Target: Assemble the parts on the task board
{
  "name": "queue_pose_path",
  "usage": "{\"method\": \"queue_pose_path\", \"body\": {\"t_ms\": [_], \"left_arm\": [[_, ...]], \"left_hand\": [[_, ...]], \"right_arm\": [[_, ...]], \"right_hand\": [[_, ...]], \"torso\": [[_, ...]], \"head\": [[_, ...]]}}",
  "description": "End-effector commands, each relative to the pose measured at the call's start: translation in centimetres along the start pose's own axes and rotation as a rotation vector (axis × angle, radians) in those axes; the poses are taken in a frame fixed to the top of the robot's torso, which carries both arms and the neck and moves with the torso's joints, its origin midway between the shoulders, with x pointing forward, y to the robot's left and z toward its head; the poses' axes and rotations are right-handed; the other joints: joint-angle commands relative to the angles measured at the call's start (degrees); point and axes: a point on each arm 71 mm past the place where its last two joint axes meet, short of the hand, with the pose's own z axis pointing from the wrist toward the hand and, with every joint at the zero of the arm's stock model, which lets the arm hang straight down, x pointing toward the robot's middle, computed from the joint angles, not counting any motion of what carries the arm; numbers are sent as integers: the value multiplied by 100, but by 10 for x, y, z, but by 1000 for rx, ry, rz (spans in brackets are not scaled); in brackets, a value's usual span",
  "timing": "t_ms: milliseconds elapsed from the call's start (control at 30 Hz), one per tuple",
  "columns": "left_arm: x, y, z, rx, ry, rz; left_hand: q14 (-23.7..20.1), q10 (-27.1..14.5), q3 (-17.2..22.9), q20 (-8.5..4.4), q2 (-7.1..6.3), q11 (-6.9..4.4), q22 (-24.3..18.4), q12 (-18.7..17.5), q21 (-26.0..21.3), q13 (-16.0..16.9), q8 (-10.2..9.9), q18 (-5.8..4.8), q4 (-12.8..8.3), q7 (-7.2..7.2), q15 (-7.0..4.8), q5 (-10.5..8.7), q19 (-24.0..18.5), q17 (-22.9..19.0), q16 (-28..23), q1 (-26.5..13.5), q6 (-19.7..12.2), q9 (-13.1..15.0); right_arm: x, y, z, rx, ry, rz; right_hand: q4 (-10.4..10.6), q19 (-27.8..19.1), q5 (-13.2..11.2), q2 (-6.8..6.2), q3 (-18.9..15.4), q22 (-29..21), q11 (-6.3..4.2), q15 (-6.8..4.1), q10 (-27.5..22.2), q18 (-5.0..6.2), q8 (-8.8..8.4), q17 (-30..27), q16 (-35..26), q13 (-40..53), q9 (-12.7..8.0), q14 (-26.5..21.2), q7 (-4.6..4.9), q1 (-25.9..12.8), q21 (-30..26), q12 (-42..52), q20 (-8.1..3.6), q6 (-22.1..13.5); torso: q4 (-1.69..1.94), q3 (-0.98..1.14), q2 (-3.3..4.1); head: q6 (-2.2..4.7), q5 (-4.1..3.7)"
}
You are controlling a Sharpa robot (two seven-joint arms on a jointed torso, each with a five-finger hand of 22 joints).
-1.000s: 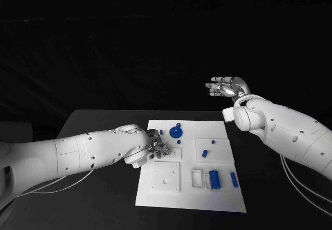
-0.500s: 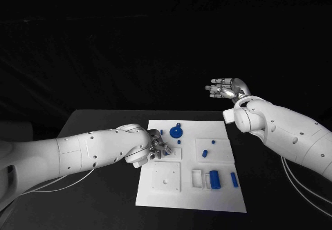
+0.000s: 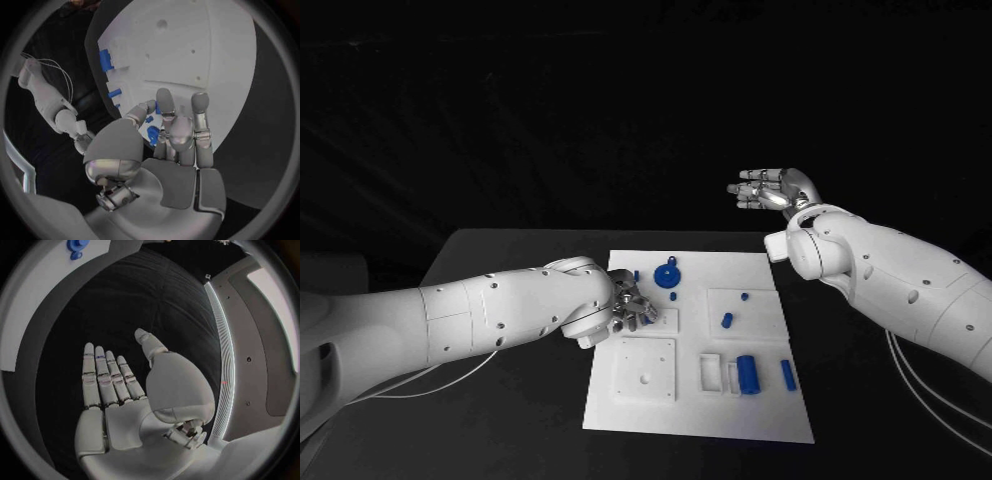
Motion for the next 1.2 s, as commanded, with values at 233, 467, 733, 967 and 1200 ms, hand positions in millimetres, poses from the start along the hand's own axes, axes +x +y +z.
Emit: {"method": "queue_pose_path", "body": {"t_ms": [233, 467, 733, 967, 1200], "left_arm": [[3, -8, 1, 8, 59, 40], [-2, -13, 0, 6, 76, 65], [-6, -18, 0, 2, 106, 100], [-6, -21, 1, -8, 141, 131], [-6, -23, 3, -19, 161, 153]], "left_hand": [[16, 212, 394, -5, 68, -87, 101, 28, 2, -3, 20, -32, -447, -625, -28, 64, 46, 12, 37, 22, 933, 22], [17, 213, 400, -6, 74, -87, 100, 38, 9, -21, 19, -32, -468, -623, -27, 67, 37, 23, 47, 30, 927, 44], [19, 213, 403, -6, 71, -87, 101, 42, 12, -29, 18, -35, -482, -622, -25, 72, 32, 40, 57, 45, 925, 50], [20, 213, 400, -2, 67, -88, 101, 55, 17, -38, 18, -38, -501, -622, -20, 79, 20, 68, 74, 55, 931, 55], [22, 213, 399, 3, 70, -87, 101, 72, 20, -40, 17, -42, -520, -622, -13, 93, 9, 104, 94, 53, 937, 52]], "right_arm": [[3, -2, -1, 0, 26, -9], [4, -4, -1, 6, 31, -10], [4, -5, -1, 9, 33, -12], [5, -5, -1, 10, 35, -13], [5, -5, -1, 9, 37, -13]], "right_hand": [[-59, -8, 9, 24, 3, -6, 7, 7, -21, -77, -34, -6, -26, -7, -5, -26, 11, -14, 5, -31, -16, 3], [-69, -18, 6, 31, -3, -6, 7, 9, -26, -80, -34, -7, -27, -7, -6, -46, 11, -17, 6, -31, -14, -5], [-72, -31, 5, 29, -8, -6, 8, 13, -36, -82, -34, -8, -28, -7, -6, -72, 12, -18, 4, -32, -11, -8], [-72, -34, 6, 31, -6, -5, 9, 15, -34, -81, -34, -8, -28, -7, -6, -81, 12, -16, 6, -31, -11, -11], [-60, -45, 13, 23, -14, -6, 9, 19, -39, -84, -34, -8, -29, -7, -6, -98, 12, -24, 5, -32, -9, -13]], "torso": [[-5, 6, 4], [5, 6, -2], [6, 4, -1], [6, 6, 0], [9, 8, -2]], "head": [[-2, 1], [-1, -14], [-5, -20], [-2, -21], [1, -15]]}}
